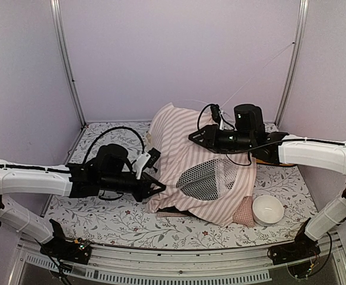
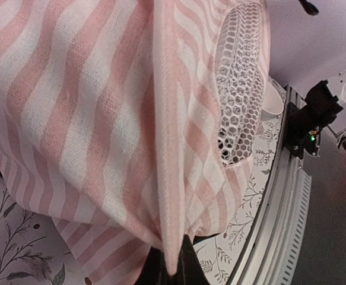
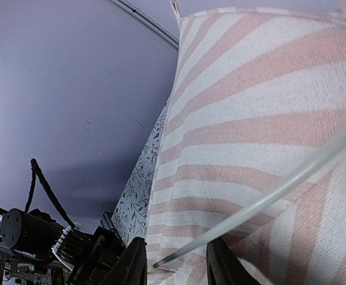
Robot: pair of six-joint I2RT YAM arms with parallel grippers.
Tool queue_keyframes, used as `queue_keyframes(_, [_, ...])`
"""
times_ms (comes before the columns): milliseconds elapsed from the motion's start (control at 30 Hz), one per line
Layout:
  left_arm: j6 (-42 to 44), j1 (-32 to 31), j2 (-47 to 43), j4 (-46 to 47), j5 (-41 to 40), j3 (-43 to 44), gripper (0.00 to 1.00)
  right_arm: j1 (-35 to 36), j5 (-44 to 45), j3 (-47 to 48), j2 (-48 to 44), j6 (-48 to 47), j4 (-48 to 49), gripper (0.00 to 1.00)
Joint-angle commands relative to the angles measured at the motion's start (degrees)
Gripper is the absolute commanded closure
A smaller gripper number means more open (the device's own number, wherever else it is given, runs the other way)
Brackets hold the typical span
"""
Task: Set up the pet tent
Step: Adjust the tent pole of the tent.
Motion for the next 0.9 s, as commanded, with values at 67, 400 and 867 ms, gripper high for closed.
queue_keyframes(67, [1.27, -1.28, -1.77, 3.09, 1.88, -1.65, 1.00, 1.88, 3.59, -1.18, 0.97, 5.28, 8.59, 0.69])
queue_keyframes(400, [-0.43, -1.17, -4.28, 2.19, -3.19, -3.61, 0.78, 2.92, 7.42, -2.04, 1.62, 7.88, 8.71, 1.00])
queue_keyframes(867, [-4.06, -1.75, -17.47, 26.09, -15.96, -25.94, 0.54, 2.96, 6.61, 1.63, 0.25, 11.83, 7.97, 1.00])
